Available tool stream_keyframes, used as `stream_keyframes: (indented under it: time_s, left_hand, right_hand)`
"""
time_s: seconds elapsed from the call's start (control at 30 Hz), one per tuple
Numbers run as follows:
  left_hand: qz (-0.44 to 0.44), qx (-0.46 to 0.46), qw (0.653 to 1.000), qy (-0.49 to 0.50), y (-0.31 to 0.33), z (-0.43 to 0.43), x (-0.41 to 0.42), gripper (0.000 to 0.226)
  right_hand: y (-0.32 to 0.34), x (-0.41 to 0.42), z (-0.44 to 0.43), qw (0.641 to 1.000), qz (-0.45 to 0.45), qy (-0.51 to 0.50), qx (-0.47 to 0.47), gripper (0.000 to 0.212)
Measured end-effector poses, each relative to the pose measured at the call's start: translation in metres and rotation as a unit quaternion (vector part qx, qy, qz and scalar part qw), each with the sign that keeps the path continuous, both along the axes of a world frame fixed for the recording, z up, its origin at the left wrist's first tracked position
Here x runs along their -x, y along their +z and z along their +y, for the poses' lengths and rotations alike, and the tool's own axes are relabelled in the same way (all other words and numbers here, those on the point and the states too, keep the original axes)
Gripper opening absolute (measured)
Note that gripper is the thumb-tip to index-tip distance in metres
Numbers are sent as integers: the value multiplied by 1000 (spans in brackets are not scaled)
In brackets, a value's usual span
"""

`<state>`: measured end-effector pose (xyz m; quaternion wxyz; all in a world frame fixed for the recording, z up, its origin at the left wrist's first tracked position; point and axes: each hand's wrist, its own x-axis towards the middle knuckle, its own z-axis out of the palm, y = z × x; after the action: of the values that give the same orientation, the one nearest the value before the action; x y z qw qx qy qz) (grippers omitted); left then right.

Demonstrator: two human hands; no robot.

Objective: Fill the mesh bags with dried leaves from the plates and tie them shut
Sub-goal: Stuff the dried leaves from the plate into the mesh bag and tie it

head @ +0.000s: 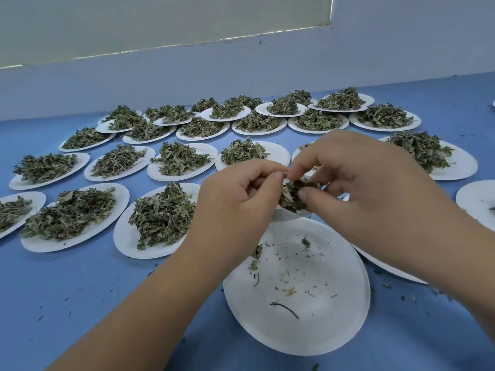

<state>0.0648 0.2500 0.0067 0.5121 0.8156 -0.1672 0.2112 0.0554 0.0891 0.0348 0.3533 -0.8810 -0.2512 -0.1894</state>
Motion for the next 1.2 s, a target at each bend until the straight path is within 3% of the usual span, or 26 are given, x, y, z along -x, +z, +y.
stream_keyframes:
  time_s: [0.2, 0.47, 0.6, 0.87, 1.03, 1.2]
  left_hand:
    - [6, 5, 1000, 4, 1, -1, 1, 18]
    - [11, 4, 1000, 7, 2, -3, 2, 19]
    - [7, 9, 1000, -6, 1, -5, 3, 21]
    - [2, 14, 1000, -10, 0, -5, 2, 23]
    - [19, 60, 998, -8, 0, 0, -4, 19]
    - [18, 73, 997, -11, 0, 4, -4, 20]
  right_hand:
    - [2, 1, 3, 1000, 5, -16, 8, 7]
    - [8, 6, 3, 994, 103, 6, -34, 24]
    - [5, 4, 7, 997, 75, -30, 11, 7]
    - [5, 4, 11, 994, 34, -25, 104, 9]
    - [5, 3, 2, 999, -10, -16, 49, 23]
    - [-3, 1, 3, 996, -85, -9, 39, 20]
